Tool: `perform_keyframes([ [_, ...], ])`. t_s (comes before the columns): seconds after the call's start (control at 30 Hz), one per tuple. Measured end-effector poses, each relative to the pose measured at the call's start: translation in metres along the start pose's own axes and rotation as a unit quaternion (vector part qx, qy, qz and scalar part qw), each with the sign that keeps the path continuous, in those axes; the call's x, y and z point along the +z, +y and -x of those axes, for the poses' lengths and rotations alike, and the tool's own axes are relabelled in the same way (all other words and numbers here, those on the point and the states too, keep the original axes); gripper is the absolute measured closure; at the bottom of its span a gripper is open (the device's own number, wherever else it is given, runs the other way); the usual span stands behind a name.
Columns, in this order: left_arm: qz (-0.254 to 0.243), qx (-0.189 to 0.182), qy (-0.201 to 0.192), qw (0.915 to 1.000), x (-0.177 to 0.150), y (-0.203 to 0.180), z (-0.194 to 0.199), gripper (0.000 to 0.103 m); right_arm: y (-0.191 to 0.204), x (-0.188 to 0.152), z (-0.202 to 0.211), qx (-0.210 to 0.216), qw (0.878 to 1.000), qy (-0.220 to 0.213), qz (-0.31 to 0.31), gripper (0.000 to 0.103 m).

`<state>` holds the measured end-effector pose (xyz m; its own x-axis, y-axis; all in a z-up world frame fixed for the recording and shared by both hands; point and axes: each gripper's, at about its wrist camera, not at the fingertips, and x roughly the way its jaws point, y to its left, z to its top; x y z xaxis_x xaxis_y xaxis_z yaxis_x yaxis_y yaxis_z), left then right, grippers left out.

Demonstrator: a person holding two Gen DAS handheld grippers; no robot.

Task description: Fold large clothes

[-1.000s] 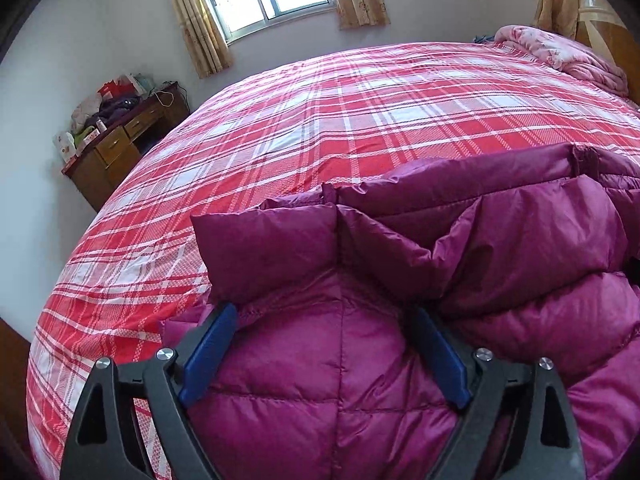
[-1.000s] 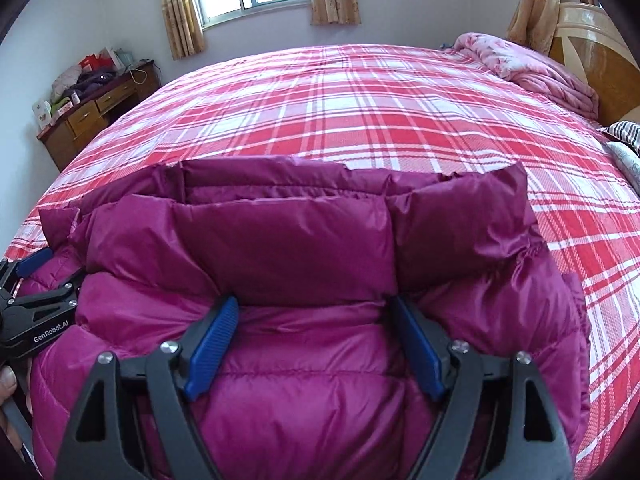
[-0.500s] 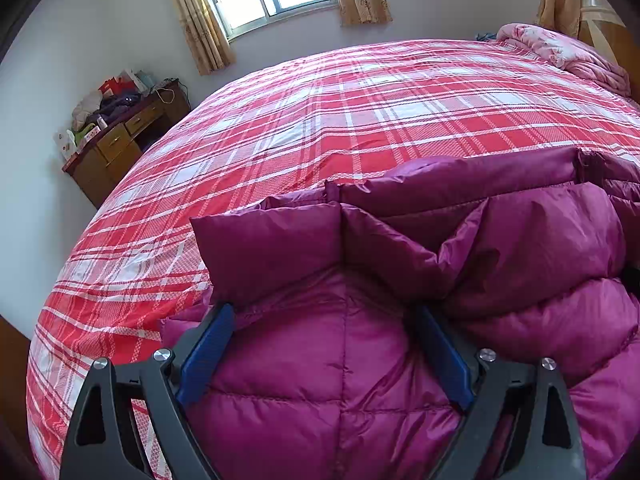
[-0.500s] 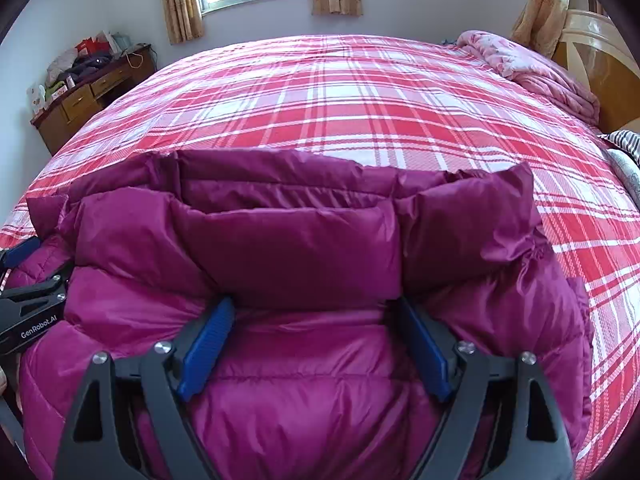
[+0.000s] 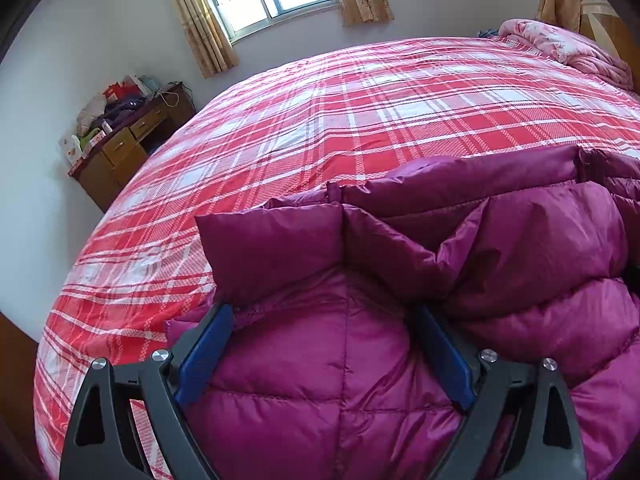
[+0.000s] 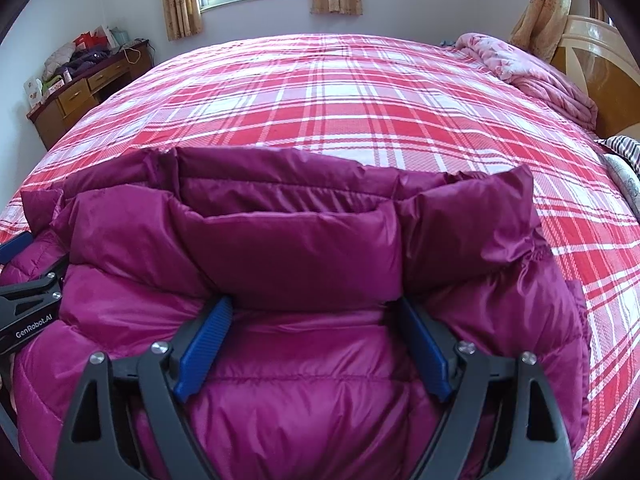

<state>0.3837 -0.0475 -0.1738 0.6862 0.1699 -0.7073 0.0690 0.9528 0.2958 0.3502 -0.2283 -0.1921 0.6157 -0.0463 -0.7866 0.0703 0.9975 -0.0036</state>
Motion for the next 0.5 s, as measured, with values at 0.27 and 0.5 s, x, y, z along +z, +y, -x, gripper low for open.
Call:
perform_keyframes([
  [0.27, 0.026, -0.092, -0.072, 0.9928, -0.027, 0.003, 0.089, 0.010, 0.015, -0.031, 0.067, 0.027, 0.998, -0.048, 0.016, 0.015],
  [0.5, 0.033, -0.075, -0.050, 0.9953, -0.045, -0.012, 0.058, 0.009, 0.020, -0.061, 0.057, 0.021, 0.997, -0.068, 0.022, 0.009],
])
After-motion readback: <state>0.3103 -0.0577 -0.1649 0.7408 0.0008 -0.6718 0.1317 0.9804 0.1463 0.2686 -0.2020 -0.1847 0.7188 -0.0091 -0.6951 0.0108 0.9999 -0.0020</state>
